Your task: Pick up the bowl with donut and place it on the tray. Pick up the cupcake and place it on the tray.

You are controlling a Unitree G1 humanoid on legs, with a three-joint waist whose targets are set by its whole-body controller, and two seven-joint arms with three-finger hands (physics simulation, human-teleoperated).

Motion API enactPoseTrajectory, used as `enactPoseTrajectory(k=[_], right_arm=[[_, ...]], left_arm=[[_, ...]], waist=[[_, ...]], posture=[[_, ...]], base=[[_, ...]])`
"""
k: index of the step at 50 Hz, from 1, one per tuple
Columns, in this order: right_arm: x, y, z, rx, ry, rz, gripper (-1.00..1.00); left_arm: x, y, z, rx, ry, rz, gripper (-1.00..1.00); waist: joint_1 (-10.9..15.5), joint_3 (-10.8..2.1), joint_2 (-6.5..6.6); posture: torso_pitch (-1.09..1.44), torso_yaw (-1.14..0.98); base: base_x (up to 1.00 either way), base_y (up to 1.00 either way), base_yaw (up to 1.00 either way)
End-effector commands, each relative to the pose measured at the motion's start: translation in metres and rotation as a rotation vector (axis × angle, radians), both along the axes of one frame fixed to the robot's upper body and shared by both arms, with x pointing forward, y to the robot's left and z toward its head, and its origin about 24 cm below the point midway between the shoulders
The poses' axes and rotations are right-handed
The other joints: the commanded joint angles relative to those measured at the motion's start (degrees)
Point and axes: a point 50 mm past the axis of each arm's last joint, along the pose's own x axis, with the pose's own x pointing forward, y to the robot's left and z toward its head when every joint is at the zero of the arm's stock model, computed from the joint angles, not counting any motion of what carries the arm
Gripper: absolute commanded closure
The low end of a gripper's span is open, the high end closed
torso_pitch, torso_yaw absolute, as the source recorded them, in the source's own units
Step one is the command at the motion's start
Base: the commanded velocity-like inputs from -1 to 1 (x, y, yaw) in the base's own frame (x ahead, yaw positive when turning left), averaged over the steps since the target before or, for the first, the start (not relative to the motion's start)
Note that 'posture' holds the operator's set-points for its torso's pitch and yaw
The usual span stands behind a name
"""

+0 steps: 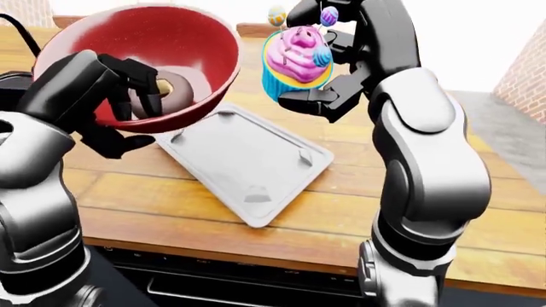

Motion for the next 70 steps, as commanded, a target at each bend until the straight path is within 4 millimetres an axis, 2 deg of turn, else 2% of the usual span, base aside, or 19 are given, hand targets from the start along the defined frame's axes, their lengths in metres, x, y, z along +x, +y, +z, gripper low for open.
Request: enactPoseTrajectory(k=[1,12,23,36,51,65,66,70], right_arm=[[-0.008,-0.004,0.016,0.008,-0.094,-0.019,1.0],[-0.01,-0.009,0.02,0.014,-0.107,-0.034,1.0],[-0.014,-0.006,0.025,0.014,-0.117,-0.028,1.0],[-0.013,-0.008,0.024,0.018,-0.12,-0.029,1.0],[-0.013,-0.006,0.022,0.017,-0.119,-0.028,1.0],[-0.013,-0.008,0.021,0.021,-0.118,-0.032,1.0],[-0.013,-0.008,0.021,0.021,-0.118,-0.032,1.0],[-0.013,-0.008,0.021,0.021,-0.118,-0.033,1.0]], left_arm=[[-0.003,-0.007,0.012,0.024,-0.098,-0.017,1.0],[0.025,-0.016,0.002,0.046,-0.075,-0.018,1.0],[0.049,-0.031,-0.008,0.059,-0.059,-0.039,1.0],[0.056,-0.043,-0.027,0.084,-0.021,-0.061,1.0],[0.069,-0.034,-0.047,0.055,0.027,-0.033,1.0],[0.069,-0.037,-0.052,0.045,0.057,-0.045,1.0],[0.069,-0.037,-0.053,0.043,0.059,-0.048,0.9],[0.068,-0.038,-0.054,0.042,0.061,-0.051,0.86]], waist=[[-0.1,-1.31,0.28],[0.1,-2.11,-0.08],[-0.1,-2.57,-0.05],[-0.7,-3.14,0.19],[-1.2,-3.71,0.53],[-1.2,-3.87,0.58],[-1.2,-3.88,0.59],[-1.3,-3.86,0.61]], posture=[[-0.2,0.0],[-0.2,0.0],[-0.2,0.0],[-0.2,0.0],[-0.2,0.0],[-0.2,0.0],[-0.2,0.0],[-0.2,0.0]], base=[[0.0,0.0,0.0],[0.0,0.0,0.0],[0.0,0.0,0.0],[0.0,0.0,0.0],[0.0,0.0,0.0],[0.0,0.0,0.0],[0.0,0.0,0.0],[0.0,0.0,0.0]])
